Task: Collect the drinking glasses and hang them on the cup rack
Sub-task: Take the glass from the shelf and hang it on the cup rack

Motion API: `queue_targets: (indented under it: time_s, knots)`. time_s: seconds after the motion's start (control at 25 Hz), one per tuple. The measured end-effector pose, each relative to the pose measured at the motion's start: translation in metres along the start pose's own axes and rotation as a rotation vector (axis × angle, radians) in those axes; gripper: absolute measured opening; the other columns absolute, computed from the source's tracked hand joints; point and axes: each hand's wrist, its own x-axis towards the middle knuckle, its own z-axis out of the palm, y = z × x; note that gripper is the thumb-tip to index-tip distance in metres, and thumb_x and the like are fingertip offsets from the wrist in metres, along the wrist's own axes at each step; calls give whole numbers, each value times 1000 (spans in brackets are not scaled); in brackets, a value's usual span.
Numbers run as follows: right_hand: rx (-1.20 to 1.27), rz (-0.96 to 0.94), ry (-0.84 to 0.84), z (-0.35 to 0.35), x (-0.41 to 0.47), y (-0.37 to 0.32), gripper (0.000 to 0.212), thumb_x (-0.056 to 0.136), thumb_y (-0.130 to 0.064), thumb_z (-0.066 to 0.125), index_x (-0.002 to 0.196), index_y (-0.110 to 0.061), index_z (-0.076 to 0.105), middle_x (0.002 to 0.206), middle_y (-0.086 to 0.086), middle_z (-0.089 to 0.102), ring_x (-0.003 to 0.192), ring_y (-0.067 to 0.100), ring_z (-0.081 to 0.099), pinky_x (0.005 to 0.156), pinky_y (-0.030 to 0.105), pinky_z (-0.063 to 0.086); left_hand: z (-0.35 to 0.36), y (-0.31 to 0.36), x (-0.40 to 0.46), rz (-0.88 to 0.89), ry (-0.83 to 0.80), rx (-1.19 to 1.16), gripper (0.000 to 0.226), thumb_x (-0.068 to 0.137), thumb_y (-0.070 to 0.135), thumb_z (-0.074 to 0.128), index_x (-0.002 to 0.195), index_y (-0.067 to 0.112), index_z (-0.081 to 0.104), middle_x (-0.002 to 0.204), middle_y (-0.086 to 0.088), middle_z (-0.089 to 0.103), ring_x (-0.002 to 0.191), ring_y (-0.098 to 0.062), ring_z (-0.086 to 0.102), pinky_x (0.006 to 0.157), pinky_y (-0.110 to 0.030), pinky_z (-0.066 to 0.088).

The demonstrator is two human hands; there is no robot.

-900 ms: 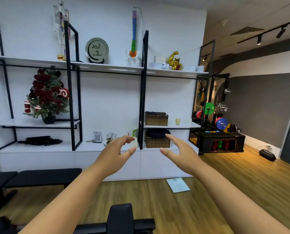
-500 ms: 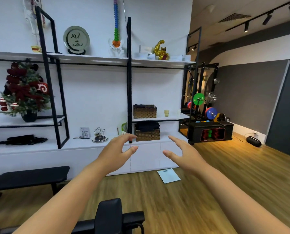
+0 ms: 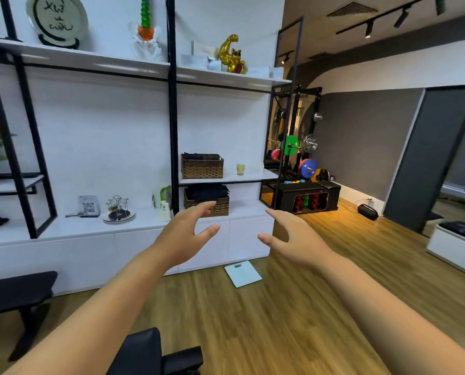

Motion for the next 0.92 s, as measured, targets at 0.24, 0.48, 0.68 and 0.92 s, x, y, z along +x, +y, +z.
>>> queue_targets:
  time_s: [0.24, 0.48, 0.68, 0.92]
  knots:
    - [-7, 23, 49, 8, 66, 29, 80, 92, -73, 54, 161, -39, 32, 166, -12, 37, 153, 13, 31, 123, 41, 32, 25, -27, 80, 52, -39, 17, 56, 99, 50, 59, 152, 41, 42, 142, 13, 57, 136, -10, 48, 110, -39, 44]
    - [35, 20, 43, 20, 129, 78, 80, 92, -73, 55, 161, -40, 32, 166, -15, 37, 153, 12, 31, 123, 43, 33, 67, -42, 147, 70, -29, 43, 51, 101, 47, 58, 149, 36, 48, 146, 13, 55, 138, -11, 46, 112, -38, 43]
    - [62, -9, 23, 15, 189, 143, 80, 91, -73, 55, 160, -41, 31, 165, -14, 37, 153, 13, 33, 122, 46, 36, 116, -43, 206, 37, -15, 69, 50, 101, 50, 56, 149, 36, 49, 148, 15, 54, 139, -8, 45, 112, -35, 42]
    - [54, -71, -33, -3, 259, 231, 80, 91, -75, 54, 160, -42, 31, 167, -15, 34, 155, 12, 27, 124, 43, 32, 175, -22, 284, -50, 37, 62, 51, 100, 52, 58, 148, 39, 47, 140, 19, 57, 134, -5, 46, 109, -33, 43]
